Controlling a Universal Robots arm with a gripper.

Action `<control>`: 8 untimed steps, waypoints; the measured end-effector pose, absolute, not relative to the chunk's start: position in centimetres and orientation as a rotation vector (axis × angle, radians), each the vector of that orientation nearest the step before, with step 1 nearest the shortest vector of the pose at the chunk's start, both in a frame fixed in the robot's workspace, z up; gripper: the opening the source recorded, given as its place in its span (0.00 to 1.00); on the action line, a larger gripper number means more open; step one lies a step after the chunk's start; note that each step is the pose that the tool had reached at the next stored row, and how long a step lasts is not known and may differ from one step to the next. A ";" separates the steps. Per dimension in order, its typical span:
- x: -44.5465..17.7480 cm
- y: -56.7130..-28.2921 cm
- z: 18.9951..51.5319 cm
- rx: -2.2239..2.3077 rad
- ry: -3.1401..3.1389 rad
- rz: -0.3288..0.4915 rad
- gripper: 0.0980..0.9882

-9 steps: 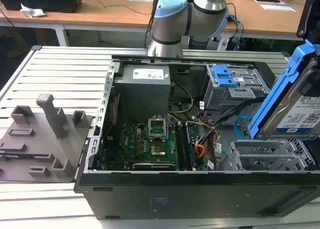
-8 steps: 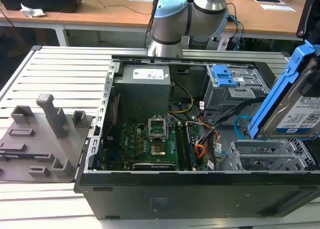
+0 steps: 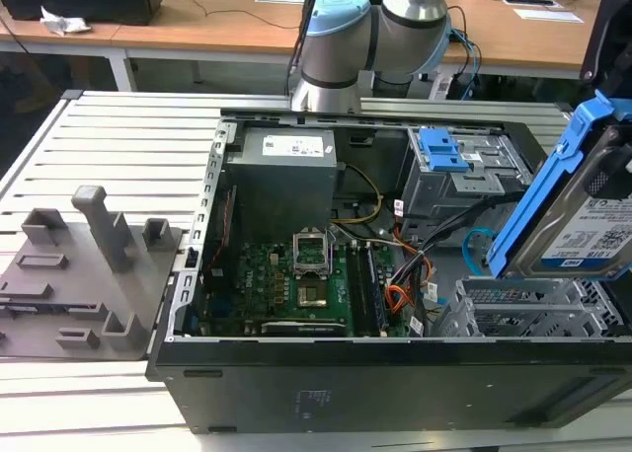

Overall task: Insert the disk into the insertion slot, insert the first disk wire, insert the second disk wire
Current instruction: 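Insert the disk into the insertion slot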

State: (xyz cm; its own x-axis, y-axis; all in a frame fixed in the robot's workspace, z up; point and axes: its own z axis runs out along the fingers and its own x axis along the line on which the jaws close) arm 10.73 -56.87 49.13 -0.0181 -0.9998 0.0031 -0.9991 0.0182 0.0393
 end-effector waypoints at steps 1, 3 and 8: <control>10.7 -56.9 49.1 2.180 -2.220 -0.040 0.30; 10.7 -56.9 48.9 2.180 -2.220 -0.040 0.30; 10.7 -56.9 48.6 2.180 -2.220 -0.040 0.30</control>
State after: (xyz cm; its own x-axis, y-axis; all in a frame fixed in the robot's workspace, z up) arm 10.73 -56.87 48.61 -0.0181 -0.9998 0.0034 -0.9991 0.0182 0.0393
